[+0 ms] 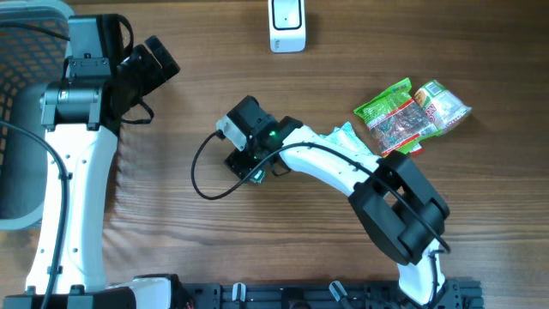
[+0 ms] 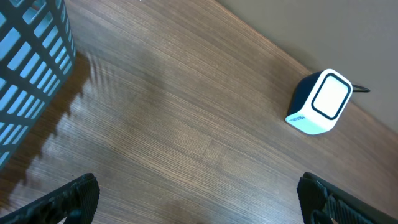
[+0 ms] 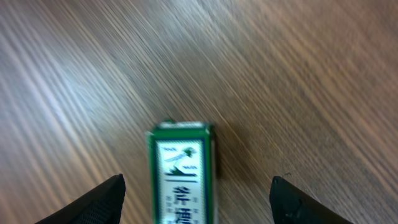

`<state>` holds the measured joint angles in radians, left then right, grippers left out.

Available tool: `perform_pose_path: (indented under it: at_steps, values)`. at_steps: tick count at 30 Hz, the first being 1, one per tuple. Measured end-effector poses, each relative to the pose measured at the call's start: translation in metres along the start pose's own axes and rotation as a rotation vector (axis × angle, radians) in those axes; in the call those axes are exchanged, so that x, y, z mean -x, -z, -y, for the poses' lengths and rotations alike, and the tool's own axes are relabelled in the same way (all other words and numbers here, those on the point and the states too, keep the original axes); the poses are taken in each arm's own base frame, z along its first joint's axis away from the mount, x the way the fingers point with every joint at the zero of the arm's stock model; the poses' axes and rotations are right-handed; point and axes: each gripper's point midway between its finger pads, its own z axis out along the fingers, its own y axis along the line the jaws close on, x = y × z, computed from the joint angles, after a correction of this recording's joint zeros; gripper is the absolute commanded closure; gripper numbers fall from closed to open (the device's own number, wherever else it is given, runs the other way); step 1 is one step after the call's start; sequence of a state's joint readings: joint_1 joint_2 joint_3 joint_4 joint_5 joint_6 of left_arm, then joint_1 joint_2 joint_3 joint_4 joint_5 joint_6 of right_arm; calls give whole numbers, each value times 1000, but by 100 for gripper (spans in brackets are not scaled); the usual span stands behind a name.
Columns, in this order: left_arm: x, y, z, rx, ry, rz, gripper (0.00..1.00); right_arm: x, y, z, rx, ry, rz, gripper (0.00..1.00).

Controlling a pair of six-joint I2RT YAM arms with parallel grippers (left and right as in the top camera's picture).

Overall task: Scan the item barcode
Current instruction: 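Reach the right gripper to the small green box and grasp it, then lift the green box and hold it at the white scanner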

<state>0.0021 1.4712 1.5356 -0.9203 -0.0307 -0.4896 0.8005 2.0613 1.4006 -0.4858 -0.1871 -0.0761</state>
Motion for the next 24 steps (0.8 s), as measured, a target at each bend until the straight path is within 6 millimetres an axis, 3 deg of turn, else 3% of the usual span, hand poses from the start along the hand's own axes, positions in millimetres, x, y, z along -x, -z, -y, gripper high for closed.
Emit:
perform_pose_path:
  at_steps: [5, 7, 10, 13, 18, 24]
  values:
    - [0, 0, 0, 0, 0, 0, 0, -5, -7, -5, 33, 5, -16, 35]
    - [0, 0, 0, 0, 0, 0, 0, -8, -11, -8, 55, 6, -26, 44]
    - [0, 0, 0, 0, 0, 0, 0, -12, -13, -10, 71, 6, -39, 50]
    - [0, 0, 0, 0, 0, 0, 0, -12, -13, -11, 78, 6, -39, 62]
    - [0, 0, 0, 0, 0, 0, 0, -11, -13, -11, 80, -18, -37, 75]
    - [0, 0, 0, 0, 0, 0, 0, -7, -2, 1, 116, -162, -18, 72]
